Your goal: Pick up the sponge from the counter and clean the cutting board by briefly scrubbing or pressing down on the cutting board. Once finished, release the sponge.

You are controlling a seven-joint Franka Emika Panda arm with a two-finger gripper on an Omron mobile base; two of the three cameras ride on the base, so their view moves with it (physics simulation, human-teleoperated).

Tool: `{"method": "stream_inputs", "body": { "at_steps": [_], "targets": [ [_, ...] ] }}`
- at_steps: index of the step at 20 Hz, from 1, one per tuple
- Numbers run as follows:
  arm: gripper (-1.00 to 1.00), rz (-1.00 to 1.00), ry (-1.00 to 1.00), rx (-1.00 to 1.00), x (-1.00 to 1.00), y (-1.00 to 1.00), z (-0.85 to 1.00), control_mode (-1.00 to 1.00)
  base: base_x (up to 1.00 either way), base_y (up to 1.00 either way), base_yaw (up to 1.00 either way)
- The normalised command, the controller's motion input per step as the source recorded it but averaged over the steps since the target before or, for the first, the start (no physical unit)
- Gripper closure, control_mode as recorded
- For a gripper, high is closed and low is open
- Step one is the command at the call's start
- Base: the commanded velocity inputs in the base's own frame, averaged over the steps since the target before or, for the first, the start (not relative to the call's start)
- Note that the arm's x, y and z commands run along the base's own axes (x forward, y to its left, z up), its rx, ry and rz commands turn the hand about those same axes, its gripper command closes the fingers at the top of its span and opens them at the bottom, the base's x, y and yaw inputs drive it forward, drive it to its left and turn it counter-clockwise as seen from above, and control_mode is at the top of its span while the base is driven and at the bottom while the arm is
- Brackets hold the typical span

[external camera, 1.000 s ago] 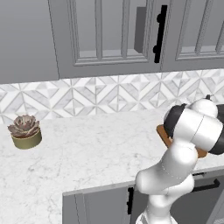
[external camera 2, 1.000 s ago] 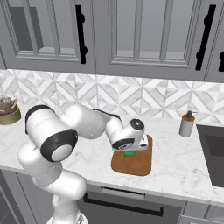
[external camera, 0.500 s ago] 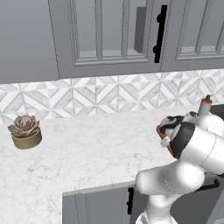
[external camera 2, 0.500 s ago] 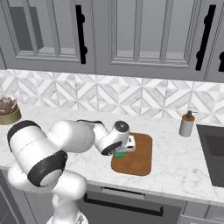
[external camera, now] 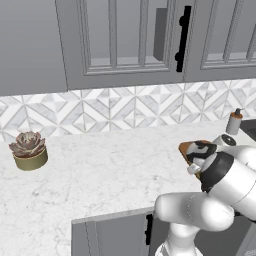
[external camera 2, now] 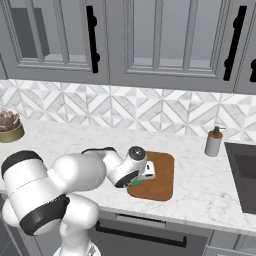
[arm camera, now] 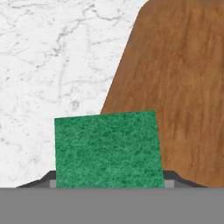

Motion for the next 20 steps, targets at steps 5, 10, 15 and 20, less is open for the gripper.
{"method": "stream_inputs", "body": {
  "at_steps": [5,10,15,20],
  "targets": [
    [1.0,0.04,0.03,0.0,-0.45,-0.1,-0.31,-1.0,0.0,0.0,0.0],
    [1.0,0.09,0.07,0.03,-0.68,-0.01,-0.3,-1.0,0.0,0.0,0.0],
    [1.0,0.06,0.0,0.0,-0.18,-0.18,-0.21,-1.0,0.0,0.0,0.0],
    [1.0,0.05,0.0,0.0,0.0,-0.36,-0.11,-1.0,0.0,0.0,0.0]
  ]
}}
